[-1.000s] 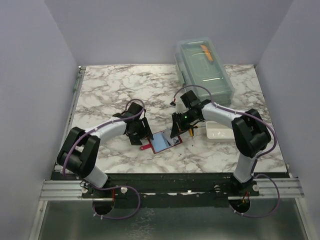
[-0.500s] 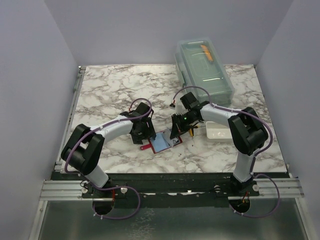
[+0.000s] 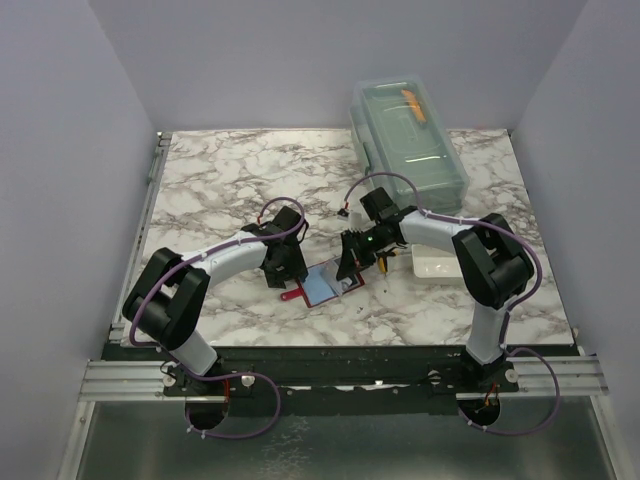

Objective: Put the credit cards into the card holder
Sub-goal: Insert the credit card into the card holder.

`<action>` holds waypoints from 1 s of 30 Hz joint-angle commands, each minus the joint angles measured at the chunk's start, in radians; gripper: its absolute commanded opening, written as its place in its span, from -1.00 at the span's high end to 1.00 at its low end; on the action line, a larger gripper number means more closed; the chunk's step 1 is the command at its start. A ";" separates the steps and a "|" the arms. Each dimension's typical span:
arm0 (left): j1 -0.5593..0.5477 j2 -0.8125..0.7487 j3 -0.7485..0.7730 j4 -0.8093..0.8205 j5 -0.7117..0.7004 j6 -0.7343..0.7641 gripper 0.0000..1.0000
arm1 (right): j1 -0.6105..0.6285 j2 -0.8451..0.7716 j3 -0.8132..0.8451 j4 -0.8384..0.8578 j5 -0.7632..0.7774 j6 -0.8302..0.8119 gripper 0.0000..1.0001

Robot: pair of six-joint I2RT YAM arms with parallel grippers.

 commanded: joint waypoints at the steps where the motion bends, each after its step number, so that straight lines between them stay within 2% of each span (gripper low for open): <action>1: -0.007 0.017 -0.023 -0.004 -0.054 0.002 -0.11 | 0.006 0.027 -0.024 0.049 -0.056 0.015 0.99; 22: -0.019 -0.005 -0.035 -0.004 -0.043 -0.006 -0.09 | 0.004 0.050 -0.108 0.296 -0.044 0.101 0.99; 30: -0.024 -0.021 -0.036 -0.001 -0.035 -0.019 -0.08 | 0.006 -0.004 -0.231 0.460 -0.024 0.215 0.95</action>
